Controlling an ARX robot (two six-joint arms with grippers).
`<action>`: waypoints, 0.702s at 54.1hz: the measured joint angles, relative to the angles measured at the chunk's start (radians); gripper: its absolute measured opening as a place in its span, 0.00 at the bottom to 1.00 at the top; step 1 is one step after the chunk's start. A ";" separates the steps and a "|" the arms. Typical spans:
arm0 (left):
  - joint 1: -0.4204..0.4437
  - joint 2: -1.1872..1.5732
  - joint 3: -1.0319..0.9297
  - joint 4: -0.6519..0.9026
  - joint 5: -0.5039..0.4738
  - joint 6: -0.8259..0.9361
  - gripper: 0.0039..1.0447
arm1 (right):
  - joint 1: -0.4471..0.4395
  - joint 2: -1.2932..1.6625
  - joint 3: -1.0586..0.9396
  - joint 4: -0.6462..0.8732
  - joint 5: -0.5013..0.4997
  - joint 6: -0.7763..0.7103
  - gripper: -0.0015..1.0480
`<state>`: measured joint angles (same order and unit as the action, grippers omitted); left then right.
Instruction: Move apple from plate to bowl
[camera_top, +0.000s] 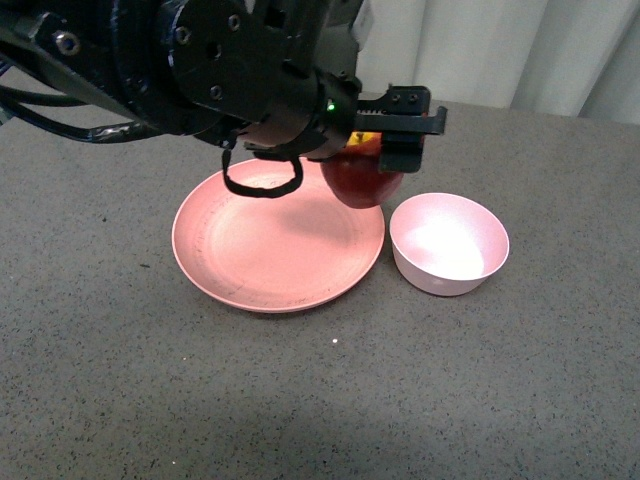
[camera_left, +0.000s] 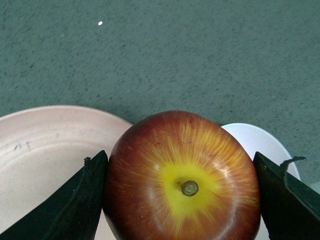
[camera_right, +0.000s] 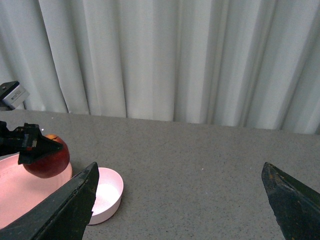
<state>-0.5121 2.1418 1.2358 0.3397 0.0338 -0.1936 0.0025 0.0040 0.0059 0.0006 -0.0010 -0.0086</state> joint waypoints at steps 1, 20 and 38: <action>-0.007 0.002 0.007 -0.002 0.000 0.003 0.73 | 0.000 0.000 0.000 0.000 0.000 0.000 0.91; -0.099 0.072 0.093 -0.039 -0.015 0.035 0.73 | 0.000 0.000 0.000 0.000 0.000 0.000 0.91; -0.145 0.138 0.162 -0.066 -0.014 0.047 0.73 | 0.000 0.000 0.000 0.000 0.000 0.000 0.91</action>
<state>-0.6567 2.2799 1.3979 0.2737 0.0200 -0.1467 0.0025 0.0040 0.0059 0.0006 -0.0010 -0.0086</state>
